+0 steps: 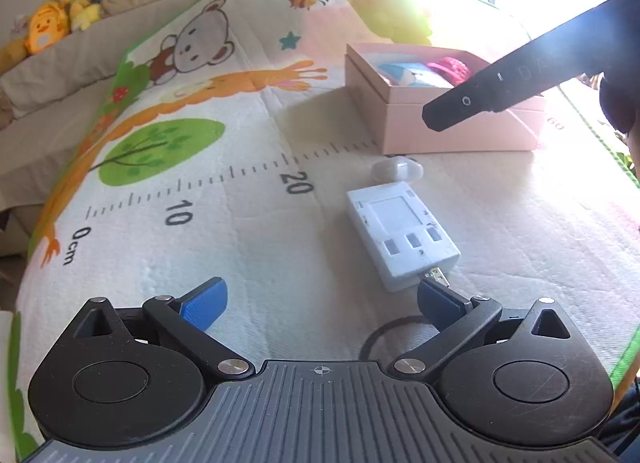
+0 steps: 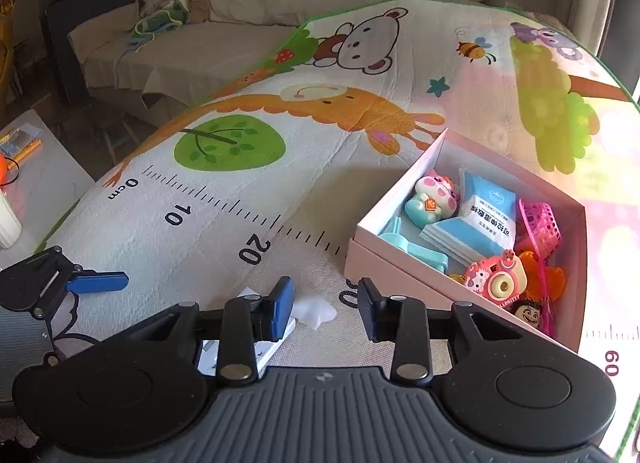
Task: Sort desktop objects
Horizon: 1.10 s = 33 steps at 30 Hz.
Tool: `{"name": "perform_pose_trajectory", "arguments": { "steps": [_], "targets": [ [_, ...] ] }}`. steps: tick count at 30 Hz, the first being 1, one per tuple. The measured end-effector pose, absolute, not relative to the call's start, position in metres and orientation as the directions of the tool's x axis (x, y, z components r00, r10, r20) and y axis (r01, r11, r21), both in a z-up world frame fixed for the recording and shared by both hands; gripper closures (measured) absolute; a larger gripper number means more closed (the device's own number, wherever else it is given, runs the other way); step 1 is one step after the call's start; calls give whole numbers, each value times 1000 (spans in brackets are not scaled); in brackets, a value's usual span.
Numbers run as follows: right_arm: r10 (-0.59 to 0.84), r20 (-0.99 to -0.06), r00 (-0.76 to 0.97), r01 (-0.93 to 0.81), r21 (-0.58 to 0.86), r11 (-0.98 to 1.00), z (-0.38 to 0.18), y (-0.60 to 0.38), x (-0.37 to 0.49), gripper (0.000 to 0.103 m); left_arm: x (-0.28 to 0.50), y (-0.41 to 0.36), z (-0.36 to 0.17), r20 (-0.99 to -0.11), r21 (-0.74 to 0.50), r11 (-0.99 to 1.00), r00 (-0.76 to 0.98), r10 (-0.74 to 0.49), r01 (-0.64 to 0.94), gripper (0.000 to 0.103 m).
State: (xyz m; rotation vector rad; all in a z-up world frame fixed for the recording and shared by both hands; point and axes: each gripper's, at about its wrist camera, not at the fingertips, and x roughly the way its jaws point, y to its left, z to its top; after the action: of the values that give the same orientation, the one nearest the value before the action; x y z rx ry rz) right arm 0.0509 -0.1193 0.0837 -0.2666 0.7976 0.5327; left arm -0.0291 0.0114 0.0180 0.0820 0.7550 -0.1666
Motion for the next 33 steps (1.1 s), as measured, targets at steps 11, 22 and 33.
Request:
{"name": "perform_pose_trajectory", "arguments": {
  "steps": [11,22,33],
  "targets": [
    [419,-733,536,-479,145,866,46,-134,60,44,-24,1,19,-702,39,986,707,-87,160,0],
    [393,-709,585,-417,152,896,27,-154,67,64,-28,-20,21,-698,-3,952,681,-221,306,0],
    [297,-655,695,-286,128,950,10,-223,6,64,-6,-43,12,-696,133,967,715,-66,219,0]
  ]
}}
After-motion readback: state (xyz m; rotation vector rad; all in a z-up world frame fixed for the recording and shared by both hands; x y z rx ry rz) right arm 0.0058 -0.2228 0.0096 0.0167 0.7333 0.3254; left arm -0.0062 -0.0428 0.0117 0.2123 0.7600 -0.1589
